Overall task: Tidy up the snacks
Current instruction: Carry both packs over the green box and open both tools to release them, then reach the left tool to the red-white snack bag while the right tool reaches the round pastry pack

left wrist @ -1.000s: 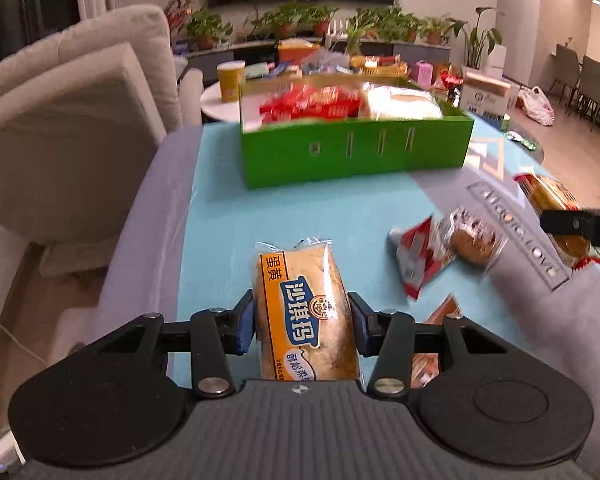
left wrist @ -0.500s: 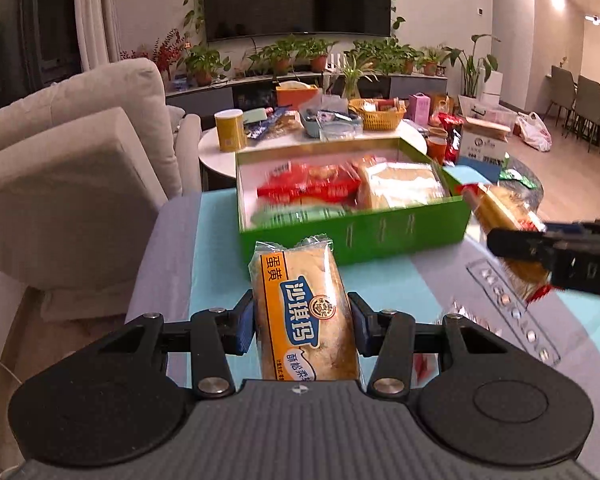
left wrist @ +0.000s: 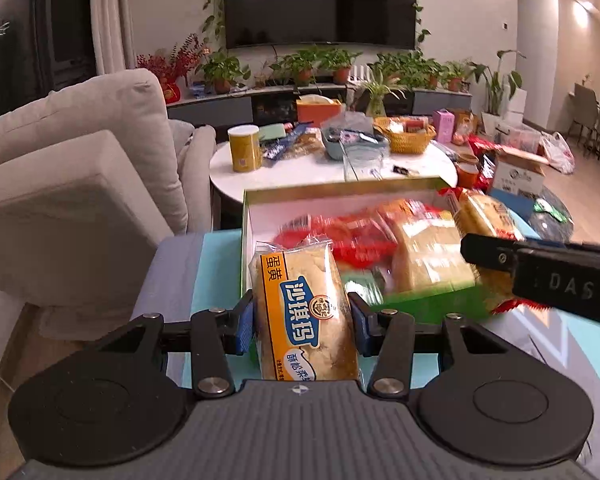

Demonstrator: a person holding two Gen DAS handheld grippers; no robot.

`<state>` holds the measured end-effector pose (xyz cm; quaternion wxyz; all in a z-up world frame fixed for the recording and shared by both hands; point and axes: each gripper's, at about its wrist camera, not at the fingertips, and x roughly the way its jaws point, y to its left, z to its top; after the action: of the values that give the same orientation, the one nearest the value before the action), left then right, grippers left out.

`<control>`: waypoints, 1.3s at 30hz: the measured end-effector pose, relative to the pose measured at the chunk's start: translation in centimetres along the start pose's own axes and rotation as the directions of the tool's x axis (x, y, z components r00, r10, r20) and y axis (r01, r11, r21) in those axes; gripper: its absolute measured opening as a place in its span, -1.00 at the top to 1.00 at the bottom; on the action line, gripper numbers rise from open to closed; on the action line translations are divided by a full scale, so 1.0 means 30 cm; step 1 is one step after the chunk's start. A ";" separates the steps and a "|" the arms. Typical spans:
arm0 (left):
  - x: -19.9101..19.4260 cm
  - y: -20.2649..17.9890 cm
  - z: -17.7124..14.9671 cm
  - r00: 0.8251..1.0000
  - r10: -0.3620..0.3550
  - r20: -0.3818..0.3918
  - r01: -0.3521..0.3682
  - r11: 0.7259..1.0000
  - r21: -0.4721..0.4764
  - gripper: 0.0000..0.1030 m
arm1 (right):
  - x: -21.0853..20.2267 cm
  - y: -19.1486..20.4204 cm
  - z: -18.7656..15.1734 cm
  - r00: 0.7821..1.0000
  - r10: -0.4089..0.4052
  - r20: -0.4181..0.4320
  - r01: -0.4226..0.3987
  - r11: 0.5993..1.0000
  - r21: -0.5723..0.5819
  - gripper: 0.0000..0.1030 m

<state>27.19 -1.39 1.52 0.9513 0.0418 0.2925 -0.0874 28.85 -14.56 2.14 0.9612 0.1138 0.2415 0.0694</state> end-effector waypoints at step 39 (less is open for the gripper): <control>0.163 -0.018 0.027 0.999 0.034 0.016 -0.035 0.997 0.067 -0.17 | 0.017 -0.002 0.009 0.999 0.029 -0.021 -0.030 0.999 -0.040 -0.22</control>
<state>31.51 -2.71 -0.60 0.9529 0.0781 0.2818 -0.0809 29.43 -14.56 2.12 0.9597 0.0971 0.2482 0.0895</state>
